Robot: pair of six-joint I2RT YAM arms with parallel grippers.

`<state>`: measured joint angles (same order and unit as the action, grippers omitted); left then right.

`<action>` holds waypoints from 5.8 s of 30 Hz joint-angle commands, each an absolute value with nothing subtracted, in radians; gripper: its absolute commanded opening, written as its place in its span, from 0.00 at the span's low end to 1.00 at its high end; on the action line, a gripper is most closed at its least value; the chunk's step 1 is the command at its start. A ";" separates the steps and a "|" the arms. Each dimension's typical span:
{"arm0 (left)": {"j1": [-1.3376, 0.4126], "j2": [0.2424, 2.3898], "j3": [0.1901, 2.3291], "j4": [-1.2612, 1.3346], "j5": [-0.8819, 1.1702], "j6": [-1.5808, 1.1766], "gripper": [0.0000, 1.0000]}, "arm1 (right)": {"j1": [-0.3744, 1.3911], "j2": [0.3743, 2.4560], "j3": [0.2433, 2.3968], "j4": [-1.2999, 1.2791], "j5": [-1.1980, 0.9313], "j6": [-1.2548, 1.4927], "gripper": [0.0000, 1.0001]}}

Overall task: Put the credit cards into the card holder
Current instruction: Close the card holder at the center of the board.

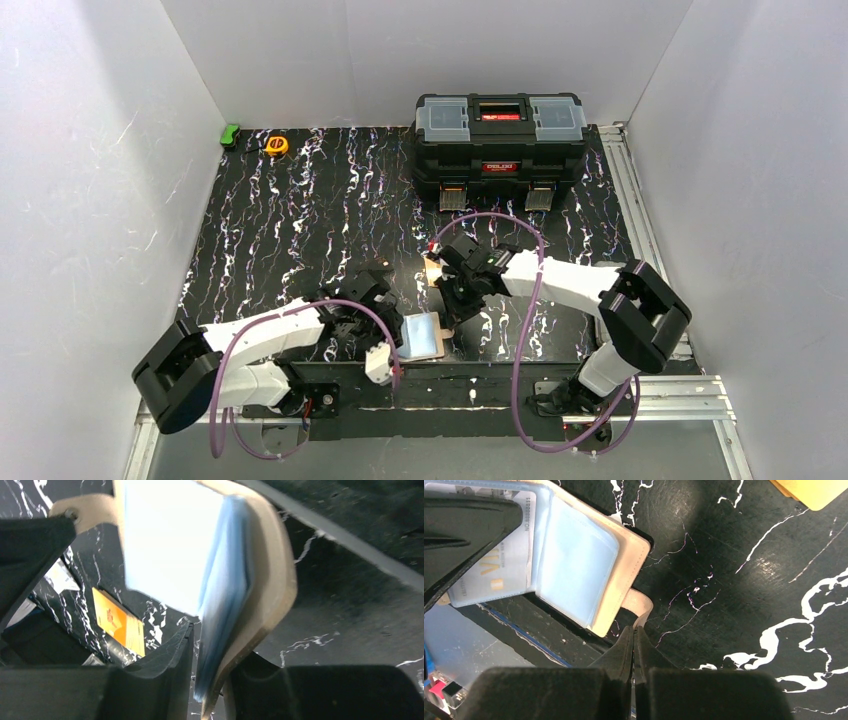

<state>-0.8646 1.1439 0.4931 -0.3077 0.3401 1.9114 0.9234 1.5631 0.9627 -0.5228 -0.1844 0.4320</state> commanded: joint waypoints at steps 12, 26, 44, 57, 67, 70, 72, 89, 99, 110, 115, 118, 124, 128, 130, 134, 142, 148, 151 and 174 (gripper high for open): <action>-0.892 1.228 0.626 -0.335 0.406 1.879 0.49 | 0.861 1.554 0.951 -0.384 -0.290 0.415 0.01; -0.921 1.360 0.577 0.107 0.390 1.809 0.56 | 0.823 1.531 0.893 -0.340 -0.357 0.427 0.01; -0.948 1.269 0.654 -0.157 0.428 1.525 0.62 | 0.777 1.478 0.824 -0.329 -0.385 0.434 0.01; -0.949 1.383 0.733 -0.102 0.353 1.153 0.49 | 0.761 1.488 0.812 -0.323 -0.412 0.433 0.01; -0.962 1.377 0.642 0.016 0.254 1.103 0.61 | 0.747 1.501 0.796 -0.302 -0.446 0.437 0.01; -0.969 1.399 0.660 0.032 0.251 1.093 0.78 | 0.743 1.505 0.796 -0.301 -0.457 0.435 0.01; -0.973 1.412 0.676 0.029 0.248 1.087 0.87 | 0.740 1.508 0.798 -0.301 -0.461 0.433 0.01; -0.971 1.392 0.765 -0.120 0.264 0.891 0.70 | 0.715 1.523 0.825 -0.330 -0.464 0.426 0.01; -0.971 1.368 0.783 -0.186 0.289 0.830 0.69 | 0.700 1.482 0.835 -0.381 -0.409 0.431 0.15; -0.971 1.464 0.785 -0.194 0.320 0.794 0.61 | 0.689 1.467 0.855 -0.434 -0.356 0.419 0.16; -0.971 1.531 0.837 -0.246 0.331 0.759 0.57 | 0.689 1.483 0.845 -0.423 -0.348 0.427 0.17; -0.972 1.548 0.834 -0.246 0.327 0.756 0.56 | 0.688 1.482 0.825 -0.412 -0.342 0.433 0.18; -0.973 1.582 0.837 -0.246 0.277 0.769 0.54 | 0.676 1.471 0.818 -0.412 -0.339 0.432 0.24; -0.973 1.580 0.828 -0.241 0.250 0.781 0.52 | 0.655 1.448 0.815 -0.421 -0.346 0.426 0.24; -0.973 1.579 0.822 -0.238 0.236 0.788 0.52 | 0.647 1.435 0.813 -0.422 -0.351 0.427 0.22; -0.973 1.579 0.815 -0.236 0.224 0.791 0.52 | 0.638 1.419 0.807 -0.425 -0.367 0.426 0.19; -0.973 1.583 0.817 -0.233 0.209 0.793 0.51 | 0.638 1.398 0.796 -0.425 -0.408 0.431 0.29; -0.973 1.575 0.811 -0.223 0.201 0.783 0.51 | 0.638 1.362 0.791 -0.412 -0.431 0.446 0.39; -0.973 1.569 0.804 -0.218 0.196 0.781 0.50 | 0.639 1.358 0.787 -0.400 -0.449 0.457 0.41; -0.973 1.562 0.792 -0.194 0.177 0.781 0.49 | 0.692 1.456 0.820 -0.406 -0.449 0.463 0.38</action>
<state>-0.9752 1.5406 0.8303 -0.2073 0.2523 0.7650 0.6834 1.4227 0.7872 -0.4011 -0.4519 0.4641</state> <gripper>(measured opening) 0.498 0.412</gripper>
